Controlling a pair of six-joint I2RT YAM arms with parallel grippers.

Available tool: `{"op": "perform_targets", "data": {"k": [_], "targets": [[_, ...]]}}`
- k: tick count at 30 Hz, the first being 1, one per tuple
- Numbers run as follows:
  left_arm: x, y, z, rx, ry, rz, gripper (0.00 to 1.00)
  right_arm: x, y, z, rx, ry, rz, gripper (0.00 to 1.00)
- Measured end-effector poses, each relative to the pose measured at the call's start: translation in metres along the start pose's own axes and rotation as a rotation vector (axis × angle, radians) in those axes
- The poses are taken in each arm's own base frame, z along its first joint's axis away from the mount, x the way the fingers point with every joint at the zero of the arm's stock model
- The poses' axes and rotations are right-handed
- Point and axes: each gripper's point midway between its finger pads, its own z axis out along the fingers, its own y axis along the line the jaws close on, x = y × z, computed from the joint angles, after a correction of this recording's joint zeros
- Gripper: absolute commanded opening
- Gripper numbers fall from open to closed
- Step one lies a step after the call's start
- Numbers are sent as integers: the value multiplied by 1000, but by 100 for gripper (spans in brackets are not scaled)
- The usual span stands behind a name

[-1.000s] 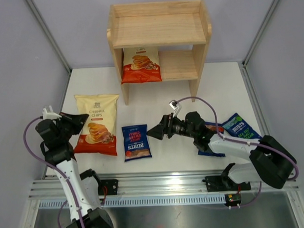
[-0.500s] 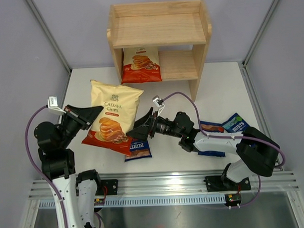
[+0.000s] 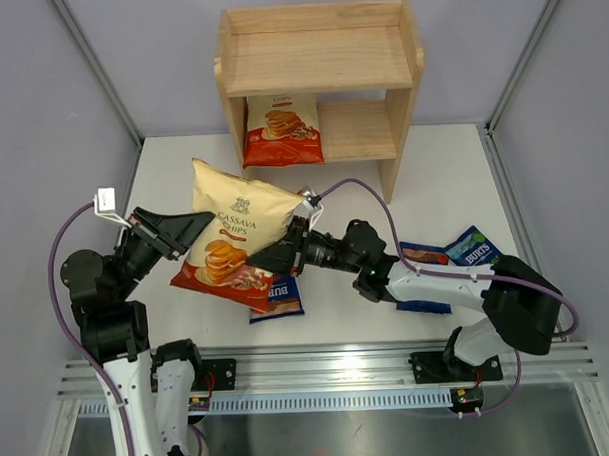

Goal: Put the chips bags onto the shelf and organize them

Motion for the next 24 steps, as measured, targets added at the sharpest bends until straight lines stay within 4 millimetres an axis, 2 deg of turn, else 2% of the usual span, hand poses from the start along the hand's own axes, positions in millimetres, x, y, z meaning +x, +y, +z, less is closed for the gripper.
{"op": "perform_targets", "data": {"k": [3,4,5,9,13,19,22,24], "targets": [[6,-7,0,61,54,99,76,-1,11,-14,22,35,-21,20],[8,-10,-1,79,68,125,93,-1,16,-19,25,54,-31,18],[12,-14,-2,108,87,168,99,-2,23,-25,27,72,-48,18],[35,-34,-9,261,202,304,99,-9,50,-56,23,149,-118,17],[67,-49,-22,452,340,399,99,-20,64,-87,45,237,-162,18],[102,-74,-46,686,490,469,99,-21,85,-108,55,398,-164,18],[112,-86,-48,765,556,487,98,-18,94,-115,50,459,-154,18],[119,-89,-43,792,603,485,93,-18,100,-119,46,486,-152,18]]}}
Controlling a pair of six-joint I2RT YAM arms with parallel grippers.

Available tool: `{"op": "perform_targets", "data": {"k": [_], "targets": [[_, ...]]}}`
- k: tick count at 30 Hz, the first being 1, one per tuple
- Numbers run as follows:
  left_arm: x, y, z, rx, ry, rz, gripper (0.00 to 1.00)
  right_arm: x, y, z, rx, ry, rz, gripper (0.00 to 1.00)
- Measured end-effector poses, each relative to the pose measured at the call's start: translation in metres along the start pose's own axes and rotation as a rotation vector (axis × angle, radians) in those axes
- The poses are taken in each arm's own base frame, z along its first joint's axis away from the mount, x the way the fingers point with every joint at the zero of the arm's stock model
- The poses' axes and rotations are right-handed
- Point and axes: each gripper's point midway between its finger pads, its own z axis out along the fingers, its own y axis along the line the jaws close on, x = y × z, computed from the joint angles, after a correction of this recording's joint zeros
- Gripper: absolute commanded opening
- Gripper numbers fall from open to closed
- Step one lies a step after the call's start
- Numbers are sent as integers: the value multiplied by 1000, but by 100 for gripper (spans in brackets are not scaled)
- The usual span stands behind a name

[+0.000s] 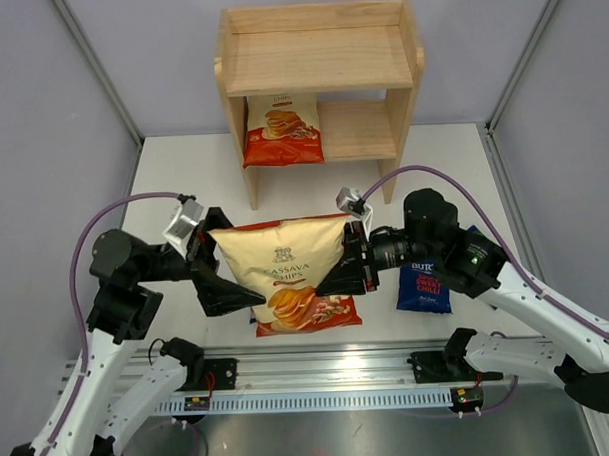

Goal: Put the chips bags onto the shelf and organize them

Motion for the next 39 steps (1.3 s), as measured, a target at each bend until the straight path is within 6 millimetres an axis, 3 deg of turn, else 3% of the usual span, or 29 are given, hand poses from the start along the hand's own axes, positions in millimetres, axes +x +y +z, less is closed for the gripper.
{"op": "perform_targets", "data": {"k": [2,3,6,7,10,11,12,14,16,18,22,27,34,37,39], "targets": [[5,5,7,13,26,-14,84,1,3,-3,0,19,2,18],[10,10,11,13,42,-29,67,2,5,-4,-3,28,2,18],[21,15,17,21,75,-52,39,6,7,-7,-1,53,15,19],[22,15,19,25,81,-52,23,7,6,-8,6,57,18,19],[23,15,22,25,78,-39,11,9,3,-8,20,72,28,28],[23,16,22,15,72,-34,9,9,2,-8,29,71,26,32],[22,18,22,-1,63,-30,9,7,1,-9,41,65,17,51],[19,21,22,-29,45,-23,6,3,-2,-12,74,45,0,58],[14,25,21,-67,20,-14,5,-3,-6,-19,139,3,-21,85],[9,33,21,-126,-14,-23,7,-12,-6,-34,215,-63,-40,99],[-1,56,20,-245,-103,-91,6,-32,1,-74,355,-256,-67,99],[-13,76,22,-310,-233,-201,6,-22,0,-108,422,-446,-11,97],[-41,89,23,-299,-455,-349,6,28,-40,-87,336,-583,183,92],[-48,94,19,-276,-557,-398,6,27,-49,-72,271,-620,265,91],[-52,98,17,-262,-613,-431,6,16,-50,-60,212,-649,291,91]]}}
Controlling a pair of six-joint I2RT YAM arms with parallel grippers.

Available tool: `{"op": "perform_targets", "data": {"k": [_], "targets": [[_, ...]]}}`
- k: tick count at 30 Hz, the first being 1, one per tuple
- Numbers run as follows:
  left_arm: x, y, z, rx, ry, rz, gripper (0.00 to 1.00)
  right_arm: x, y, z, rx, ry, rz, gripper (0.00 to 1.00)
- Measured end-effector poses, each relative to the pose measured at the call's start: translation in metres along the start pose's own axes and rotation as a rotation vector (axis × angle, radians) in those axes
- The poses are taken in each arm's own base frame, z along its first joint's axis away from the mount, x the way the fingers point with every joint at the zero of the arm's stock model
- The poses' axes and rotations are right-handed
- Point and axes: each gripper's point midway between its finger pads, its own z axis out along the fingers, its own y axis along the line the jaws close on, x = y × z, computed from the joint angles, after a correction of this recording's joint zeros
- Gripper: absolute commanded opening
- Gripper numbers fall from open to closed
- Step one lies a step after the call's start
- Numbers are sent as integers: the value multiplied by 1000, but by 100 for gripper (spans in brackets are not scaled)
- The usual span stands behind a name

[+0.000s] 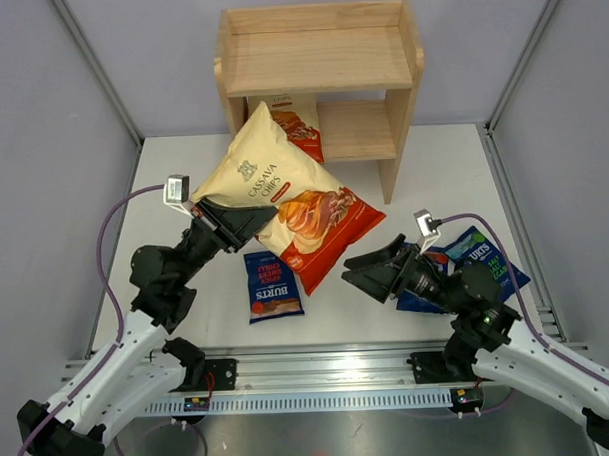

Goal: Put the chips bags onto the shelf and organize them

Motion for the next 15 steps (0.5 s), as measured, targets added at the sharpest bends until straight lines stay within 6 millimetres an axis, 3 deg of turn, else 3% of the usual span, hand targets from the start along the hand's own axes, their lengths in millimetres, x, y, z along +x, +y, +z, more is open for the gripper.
{"op": "perform_targets", "data": {"k": [5,15], "targets": [[-6,3,4,23,-57,-82,5,-11,9,29,-89,-55,45,88],[-5,-6,8,91,-99,-157,4,-37,23,53,-198,-192,97,81]]}}
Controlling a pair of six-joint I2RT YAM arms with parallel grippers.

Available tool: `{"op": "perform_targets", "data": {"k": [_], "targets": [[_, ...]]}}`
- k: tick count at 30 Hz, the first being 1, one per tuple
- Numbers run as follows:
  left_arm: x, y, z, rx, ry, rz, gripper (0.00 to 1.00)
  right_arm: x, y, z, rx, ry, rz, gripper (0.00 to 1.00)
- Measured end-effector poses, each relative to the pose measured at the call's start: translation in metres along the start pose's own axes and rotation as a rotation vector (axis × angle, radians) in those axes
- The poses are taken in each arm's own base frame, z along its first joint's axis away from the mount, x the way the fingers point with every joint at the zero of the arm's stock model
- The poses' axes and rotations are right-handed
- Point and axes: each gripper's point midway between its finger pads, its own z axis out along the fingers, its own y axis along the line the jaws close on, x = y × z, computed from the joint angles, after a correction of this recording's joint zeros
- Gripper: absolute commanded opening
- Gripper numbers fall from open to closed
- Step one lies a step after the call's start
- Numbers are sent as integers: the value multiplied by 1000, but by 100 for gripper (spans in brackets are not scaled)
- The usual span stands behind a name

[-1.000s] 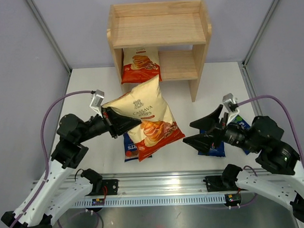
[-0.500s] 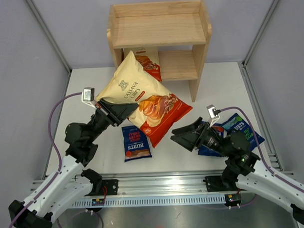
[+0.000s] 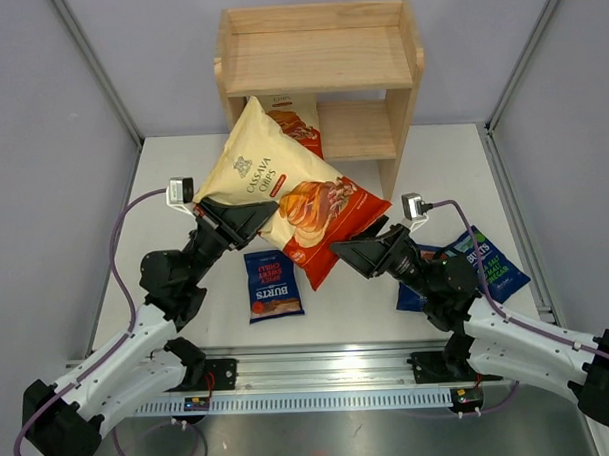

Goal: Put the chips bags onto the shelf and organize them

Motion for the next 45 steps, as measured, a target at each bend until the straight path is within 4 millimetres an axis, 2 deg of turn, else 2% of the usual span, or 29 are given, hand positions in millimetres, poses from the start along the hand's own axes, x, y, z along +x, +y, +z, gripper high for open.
{"op": "perform_targets", "data": {"k": [6,10,11,12,14,17,18,21,22,24,29,35,41,45], "targets": [[6,7,-1,-12,12,-20,3,-4,10,7,-48,-22,6,79],[9,13,-2,-25,16,-30,2,-5,12,9,-49,-22,-1,65],[9,14,-2,-23,15,-30,6,-5,11,9,-44,-19,-3,55],[9,14,-2,-23,14,-31,9,-5,11,10,-40,-18,-7,52],[9,17,-3,-29,12,-32,19,-4,9,9,-26,-14,-10,45],[11,23,-4,-53,21,-18,57,-6,7,6,-4,-17,-18,39],[13,27,-5,-72,29,-7,72,-8,6,4,7,-25,-21,33],[15,40,-11,-168,48,29,84,-16,3,-4,42,-68,-25,26],[14,43,-13,-209,48,51,91,-18,1,-8,54,-83,-25,25],[6,47,-19,-284,30,102,98,-21,-7,-14,89,-111,-24,25],[-22,52,-45,-506,-45,256,99,-22,-41,-26,213,-163,-16,24],[-35,67,-93,-717,-37,429,99,-27,-89,-36,348,-236,21,23],[-26,89,-134,-869,81,532,99,-67,-119,-41,416,-365,39,22],[-17,91,-149,-888,169,578,99,-99,-130,-35,441,-443,45,22]]}}
